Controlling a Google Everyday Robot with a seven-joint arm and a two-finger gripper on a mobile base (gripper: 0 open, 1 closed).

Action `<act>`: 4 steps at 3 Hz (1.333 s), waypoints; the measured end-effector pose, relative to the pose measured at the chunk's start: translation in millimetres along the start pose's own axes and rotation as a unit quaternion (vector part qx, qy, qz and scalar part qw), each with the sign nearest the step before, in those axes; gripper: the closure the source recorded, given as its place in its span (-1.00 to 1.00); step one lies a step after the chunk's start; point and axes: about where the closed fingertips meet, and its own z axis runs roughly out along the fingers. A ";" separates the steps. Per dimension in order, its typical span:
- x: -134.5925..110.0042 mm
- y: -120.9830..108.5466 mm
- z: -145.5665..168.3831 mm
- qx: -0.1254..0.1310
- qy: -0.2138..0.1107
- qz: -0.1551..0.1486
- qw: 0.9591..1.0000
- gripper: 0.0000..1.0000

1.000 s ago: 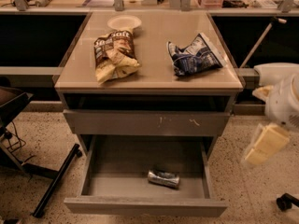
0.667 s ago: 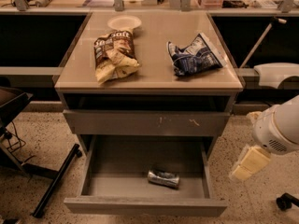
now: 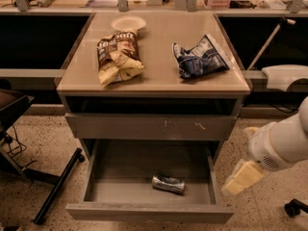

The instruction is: Pick redbull can from middle drawer and place on counter

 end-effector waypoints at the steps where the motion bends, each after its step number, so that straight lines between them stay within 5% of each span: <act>1: -20.2 61.8 90.0 -0.070 -0.044 0.056 0.995 -1.00; 2: -39.4 114.5 172.6 -0.126 -0.050 0.111 0.985 -1.00; 4: -47.8 101.6 181.7 -0.102 -0.069 0.134 0.983 -1.00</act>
Offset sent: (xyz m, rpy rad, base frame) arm 0.0384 0.2249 -0.2226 0.4037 0.0722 -0.2927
